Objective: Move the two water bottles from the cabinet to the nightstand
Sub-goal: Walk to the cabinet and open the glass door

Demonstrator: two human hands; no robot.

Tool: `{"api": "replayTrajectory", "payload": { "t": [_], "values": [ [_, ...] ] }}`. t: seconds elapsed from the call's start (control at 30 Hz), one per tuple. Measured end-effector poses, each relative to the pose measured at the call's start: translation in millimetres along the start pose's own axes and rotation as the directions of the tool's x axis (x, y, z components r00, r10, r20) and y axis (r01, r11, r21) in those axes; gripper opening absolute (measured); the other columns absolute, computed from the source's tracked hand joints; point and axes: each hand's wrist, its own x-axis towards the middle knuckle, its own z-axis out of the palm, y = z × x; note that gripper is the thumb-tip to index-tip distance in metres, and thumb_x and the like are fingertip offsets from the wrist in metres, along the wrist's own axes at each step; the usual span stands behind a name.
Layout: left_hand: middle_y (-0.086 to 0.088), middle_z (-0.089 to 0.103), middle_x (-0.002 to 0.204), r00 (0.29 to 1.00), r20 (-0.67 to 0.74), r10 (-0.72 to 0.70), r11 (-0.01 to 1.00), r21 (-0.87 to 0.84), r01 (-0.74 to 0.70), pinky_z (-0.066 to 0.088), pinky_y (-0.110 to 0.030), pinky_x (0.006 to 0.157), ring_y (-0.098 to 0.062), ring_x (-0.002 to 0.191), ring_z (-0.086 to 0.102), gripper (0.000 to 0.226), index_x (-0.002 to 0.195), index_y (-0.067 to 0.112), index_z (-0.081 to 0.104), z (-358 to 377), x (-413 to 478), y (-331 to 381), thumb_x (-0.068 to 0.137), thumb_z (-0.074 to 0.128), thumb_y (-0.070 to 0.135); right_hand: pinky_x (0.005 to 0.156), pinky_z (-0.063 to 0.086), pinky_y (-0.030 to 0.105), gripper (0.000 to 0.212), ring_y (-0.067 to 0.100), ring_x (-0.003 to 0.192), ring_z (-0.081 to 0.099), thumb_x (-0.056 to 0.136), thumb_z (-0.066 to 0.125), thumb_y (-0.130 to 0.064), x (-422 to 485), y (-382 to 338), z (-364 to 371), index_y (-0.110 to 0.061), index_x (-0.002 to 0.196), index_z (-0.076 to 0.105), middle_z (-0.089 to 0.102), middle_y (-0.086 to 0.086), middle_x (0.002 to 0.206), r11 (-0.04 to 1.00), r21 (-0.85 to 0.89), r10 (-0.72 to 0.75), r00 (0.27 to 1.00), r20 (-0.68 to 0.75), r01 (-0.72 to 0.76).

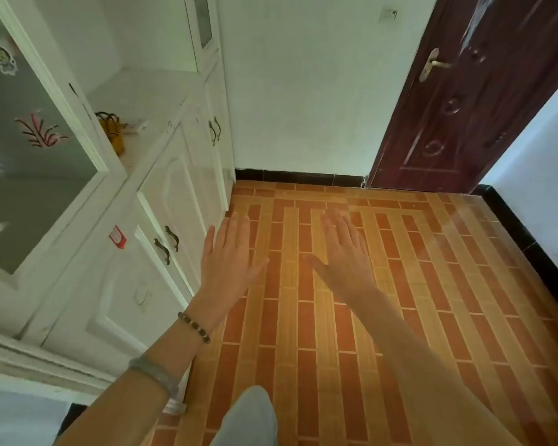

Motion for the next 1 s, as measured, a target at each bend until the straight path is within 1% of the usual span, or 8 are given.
{"api": "replayTrajectory", "payload": {
  "t": [0.17,0.27,0.4,0.53,0.67,0.73,0.93,1.0],
  "values": [
    [-0.012,0.02,0.153,1.0,-0.028,0.013,1.0,0.016,-0.013,0.005,-0.042,0.113,-0.027,0.141,0.017,0.086,0.146,0.013,0.017,19.4,45.0,-7.7,0.082,0.042,0.065,0.116,0.015,0.048,0.078,0.028,0.143,0.009,0.088,0.05,-0.052,39.2,7.8,14.0,-0.017,0.147,0.014,0.014,0.008,0.156,1.0,-0.001,-0.004,1.0,-0.009,0.004],
    [-0.013,0.022,0.153,1.0,-0.015,0.017,0.999,0.031,-0.016,0.006,-0.042,0.113,-0.027,0.141,0.019,0.087,0.145,0.012,0.018,32.7,77.6,-12.8,0.081,0.044,0.065,0.116,0.014,0.048,0.078,0.027,0.144,0.008,0.088,0.051,-0.051,71.9,12.8,23.6,-0.017,0.147,0.014,0.013,0.008,0.156,1.0,-0.003,0.004,1.0,0.004,-0.004],
    [-0.012,0.02,0.153,1.0,-0.007,0.015,1.0,-0.002,-0.015,0.005,-0.041,0.113,-0.026,0.141,0.017,0.087,0.146,0.011,0.015,47.9,132.7,-22.2,0.083,0.045,0.063,0.117,0.012,0.047,0.079,0.027,0.144,0.008,0.088,0.052,-0.05,131.2,17.3,34.0,-0.014,0.147,0.015,0.014,0.01,0.156,1.0,-0.013,0.006,1.0,0.001,-0.006],
    [-0.011,0.016,0.155,1.0,-0.003,0.014,1.0,-0.017,-0.014,0.002,-0.041,0.113,-0.025,0.142,0.012,0.086,0.146,0.013,0.011,59.8,204.5,-36.1,0.084,0.042,0.063,0.114,0.006,0.04,0.078,0.026,0.143,0.008,0.088,0.051,-0.05,202.5,18.7,38.6,-0.014,0.147,0.013,0.015,0.01,0.156,1.0,-0.017,0.007,1.0,-0.017,-0.007],
    [-0.01,0.015,0.155,1.0,-0.003,0.008,1.0,-0.007,-0.008,-0.001,-0.04,0.112,-0.025,0.143,0.01,0.086,0.147,0.014,0.01,74.8,273.8,-51.8,0.083,0.037,0.065,0.115,0.01,0.043,0.079,0.026,0.143,0.009,0.088,0.049,-0.052,276.1,22.6,46.4,-0.015,0.147,0.012,0.013,0.009,0.156,0.999,-0.038,0.008,1.0,-0.008,-0.009],
    [-0.009,0.013,0.155,1.0,-0.001,0.008,1.0,0.003,-0.008,-0.001,-0.04,0.112,-0.025,0.143,0.009,0.087,0.147,0.015,0.008,84.8,304.6,-57.3,0.083,0.034,0.067,0.115,0.008,0.043,0.079,0.025,0.144,0.007,0.088,0.049,-0.052,306.7,26.8,50.3,-0.017,0.147,0.011,0.01,0.008,0.157,0.999,-0.044,0.026,1.0,-0.005,-0.026],
    [-0.01,0.014,0.155,1.0,0.015,0.008,1.0,-0.023,-0.008,-0.001,-0.039,0.112,-0.024,0.142,0.011,0.085,0.147,0.013,0.01,107.0,379.4,-67.5,0.085,0.04,0.063,0.117,0.012,0.046,0.079,0.025,0.144,0.003,0.089,0.046,-0.053,376.0,37.9,62.4,-0.019,0.148,0.007,0.006,0.007,0.157,0.999,-0.031,0.043,0.999,0.024,-0.042],
    [-0.01,0.013,0.155,1.0,0.017,0.008,1.0,-0.019,-0.008,0.0,-0.04,0.113,-0.024,0.143,0.01,0.084,0.147,0.013,0.01,112.6,403.8,-71.0,0.085,0.04,0.062,0.117,0.012,0.045,0.079,0.025,0.144,0.005,0.089,0.047,-0.051,400.0,43.4,66.4,-0.018,0.148,0.008,0.008,0.008,0.157,0.999,-0.032,0.04,0.999,0.015,-0.039]
  ]
}}
